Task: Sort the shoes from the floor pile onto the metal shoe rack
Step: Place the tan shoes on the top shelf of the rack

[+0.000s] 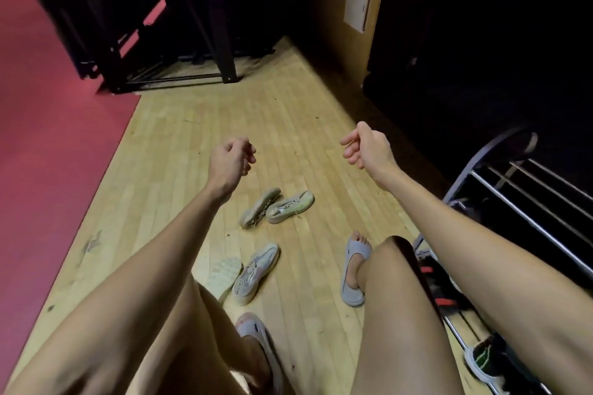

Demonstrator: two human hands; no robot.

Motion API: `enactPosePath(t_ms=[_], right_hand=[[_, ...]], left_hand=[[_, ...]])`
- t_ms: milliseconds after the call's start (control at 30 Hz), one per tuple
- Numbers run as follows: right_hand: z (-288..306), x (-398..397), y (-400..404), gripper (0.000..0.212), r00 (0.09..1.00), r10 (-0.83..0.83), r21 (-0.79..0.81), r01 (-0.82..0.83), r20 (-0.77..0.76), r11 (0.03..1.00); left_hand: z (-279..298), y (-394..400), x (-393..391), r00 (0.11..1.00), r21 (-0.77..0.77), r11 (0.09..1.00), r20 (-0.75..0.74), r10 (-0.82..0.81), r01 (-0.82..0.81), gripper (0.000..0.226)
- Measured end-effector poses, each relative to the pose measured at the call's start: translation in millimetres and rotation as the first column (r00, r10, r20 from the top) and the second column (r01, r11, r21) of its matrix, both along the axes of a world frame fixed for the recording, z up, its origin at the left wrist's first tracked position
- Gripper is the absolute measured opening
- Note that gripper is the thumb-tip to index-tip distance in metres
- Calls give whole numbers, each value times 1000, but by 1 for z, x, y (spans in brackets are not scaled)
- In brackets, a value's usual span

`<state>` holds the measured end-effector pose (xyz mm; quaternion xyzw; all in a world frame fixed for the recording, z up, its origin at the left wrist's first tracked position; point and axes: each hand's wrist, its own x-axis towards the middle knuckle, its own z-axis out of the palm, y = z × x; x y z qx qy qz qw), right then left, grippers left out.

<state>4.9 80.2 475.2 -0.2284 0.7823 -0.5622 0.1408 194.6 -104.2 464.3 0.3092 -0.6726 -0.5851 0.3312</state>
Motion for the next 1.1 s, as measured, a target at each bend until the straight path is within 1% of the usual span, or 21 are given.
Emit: enactPosePath(t_ms=[167, 300, 533, 700, 900, 1000, 1100], right_hand=[[-43, 10, -63, 51, 992, 105, 49, -109, 69, 993], [-88, 19, -103, 53, 970, 190, 130, -210, 150, 969], [-169, 22, -154, 55, 938, 228, 255, -294, 260, 921], [-227, 16, -172, 54, 923, 199, 342, -313, 330, 886], [-305, 11, -177, 51, 881, 151, 443, -366, 448, 818], [-340, 13, -178, 49, 851, 127, 465, -397, 510, 792], [-374, 16, -180, 47, 836, 100, 486, -406, 539, 774]], left_hand=[[-38, -41, 23, 994, 46, 995, 71, 87, -91, 32], [-78, -71, 35, 981, 128, 978, 124, 149, -165, 30], [-159, -107, 37, 946, 242, 935, 258, 195, -259, 28], [-221, -120, 32, 918, 292, 916, 363, 160, -275, 31], [-301, -127, 28, 869, 389, 862, 483, 109, -325, 33], [-341, -124, 23, 839, 432, 833, 540, 68, -346, 33], [-377, -119, 19, 800, 451, 819, 599, 17, -355, 34]])
